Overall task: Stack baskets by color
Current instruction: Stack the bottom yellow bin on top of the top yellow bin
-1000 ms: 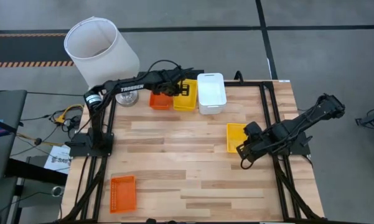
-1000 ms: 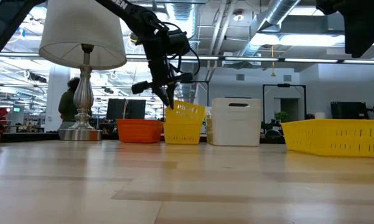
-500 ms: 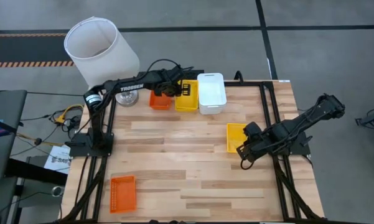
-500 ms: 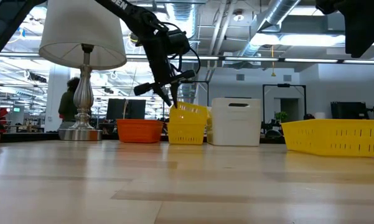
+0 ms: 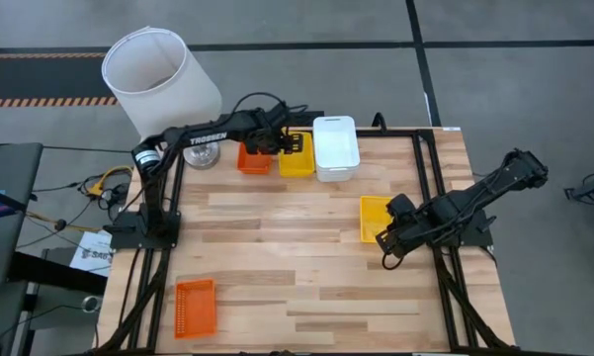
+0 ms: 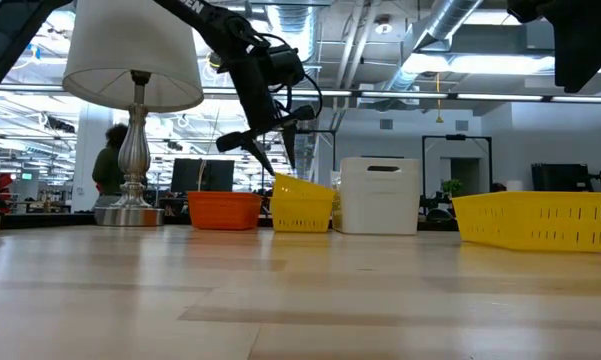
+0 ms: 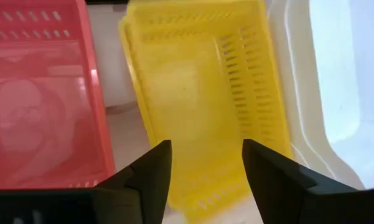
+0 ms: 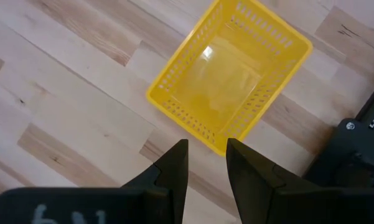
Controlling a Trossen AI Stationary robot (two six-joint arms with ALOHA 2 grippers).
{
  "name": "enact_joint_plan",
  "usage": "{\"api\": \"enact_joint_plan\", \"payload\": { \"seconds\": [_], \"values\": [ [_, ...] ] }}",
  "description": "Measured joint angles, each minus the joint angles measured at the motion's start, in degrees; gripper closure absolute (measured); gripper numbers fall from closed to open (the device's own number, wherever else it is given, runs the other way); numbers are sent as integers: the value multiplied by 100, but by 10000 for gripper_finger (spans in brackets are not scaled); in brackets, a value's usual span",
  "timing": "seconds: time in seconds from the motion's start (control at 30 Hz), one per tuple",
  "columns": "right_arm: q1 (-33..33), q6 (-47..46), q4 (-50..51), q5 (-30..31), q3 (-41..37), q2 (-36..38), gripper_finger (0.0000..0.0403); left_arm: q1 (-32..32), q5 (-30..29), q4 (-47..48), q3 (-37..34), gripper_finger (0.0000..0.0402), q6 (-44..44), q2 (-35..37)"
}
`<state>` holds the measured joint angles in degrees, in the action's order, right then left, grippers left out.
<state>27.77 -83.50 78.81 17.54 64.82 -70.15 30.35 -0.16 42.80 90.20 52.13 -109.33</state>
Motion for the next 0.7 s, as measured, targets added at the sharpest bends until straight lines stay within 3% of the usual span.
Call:
{"api": "enact_joint_plan", "payload": {
  "seconds": [0.33,0.47,0.7],
  "values": [
    [-20,-18,22,5,2,-79,272,-314,-1,381,806,228,-359,32],
    [-98,0,69,22,2,-367,272,-692,310,391,1006,237,-445,32],
    [-800,1365,20,79,2,-1328,272,-1577,553,879,1468,242,-526,32]
  ]
}}
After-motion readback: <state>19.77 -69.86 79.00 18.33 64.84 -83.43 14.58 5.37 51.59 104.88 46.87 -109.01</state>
